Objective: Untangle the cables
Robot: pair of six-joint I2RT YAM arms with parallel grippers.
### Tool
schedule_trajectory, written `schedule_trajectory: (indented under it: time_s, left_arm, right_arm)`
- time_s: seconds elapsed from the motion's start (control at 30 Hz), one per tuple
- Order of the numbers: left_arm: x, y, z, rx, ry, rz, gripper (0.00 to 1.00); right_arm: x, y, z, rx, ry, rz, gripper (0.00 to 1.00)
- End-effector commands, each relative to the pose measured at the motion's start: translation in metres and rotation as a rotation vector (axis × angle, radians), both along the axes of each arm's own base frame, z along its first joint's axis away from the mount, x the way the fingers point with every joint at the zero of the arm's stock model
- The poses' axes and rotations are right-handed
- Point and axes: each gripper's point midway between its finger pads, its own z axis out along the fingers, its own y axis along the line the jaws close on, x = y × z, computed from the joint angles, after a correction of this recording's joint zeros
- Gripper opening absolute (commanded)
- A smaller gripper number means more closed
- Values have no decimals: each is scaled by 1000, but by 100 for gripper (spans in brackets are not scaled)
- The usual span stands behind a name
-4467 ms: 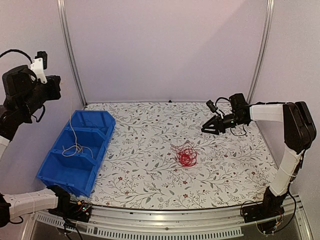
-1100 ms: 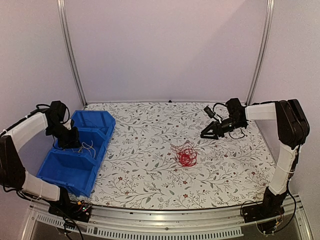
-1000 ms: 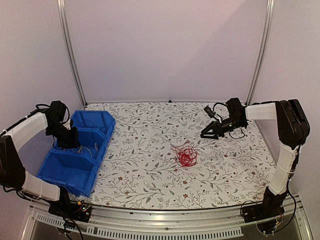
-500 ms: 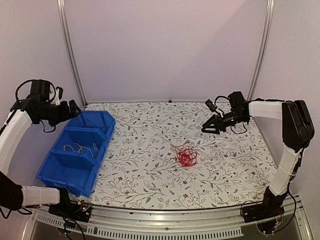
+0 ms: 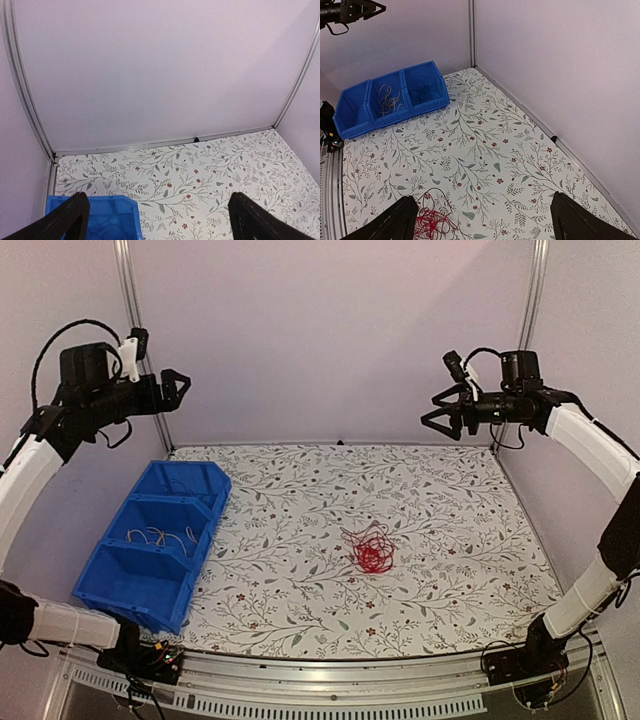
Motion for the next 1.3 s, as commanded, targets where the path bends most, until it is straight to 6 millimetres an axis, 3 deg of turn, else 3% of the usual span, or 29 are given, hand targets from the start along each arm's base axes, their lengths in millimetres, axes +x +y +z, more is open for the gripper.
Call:
schedule_trajectory:
  time_s: [0.0,0.07,0.13,0.17,0.23,0.3,0.43,0.53,0.67,0.8,0.97,1.27]
  left_arm:
    - [48,-15,15,276,-69,124,100]
    - [68,-37,4,276,-66,37,100]
    - [83,-49,-18,155,-79,15,100]
    - [87,-54,-49,70,-61,9,100]
    - [84,-82,-65,-67,-112,-141,99]
    - [75,-107,-91,-140,-87,-253,91]
    - [53,-160,-137,-219,30,-477,58]
    - [31,-199,-168,-215,114,-582,56]
    - [-2,-237,-202,-226,245,-649,51]
    - [-42,-264,-204,-234,259,-686,49]
    - [-68,-285,-209,-216,278,-774,53]
    - [-75,-299,-215,-216,307,-781,55]
  right_arm:
    - [-10,5,-18,15,88,58,87]
    - [-7,9,-39,-37,114,59,73]
    - [-9,18,-68,-139,149,52,62]
    - [-12,25,-82,-186,157,75,57]
    - [-25,37,-107,-257,179,123,48]
    - [-39,49,-126,-297,196,174,46]
    - [-73,69,-160,-350,222,271,45]
    - [-84,77,-192,-461,226,302,43]
    - [-71,75,-225,-557,259,276,37]
    - [-52,62,-258,-642,259,228,37]
    - [-44,60,-281,-682,250,240,36]
    - [-34,74,-303,-672,226,268,36]
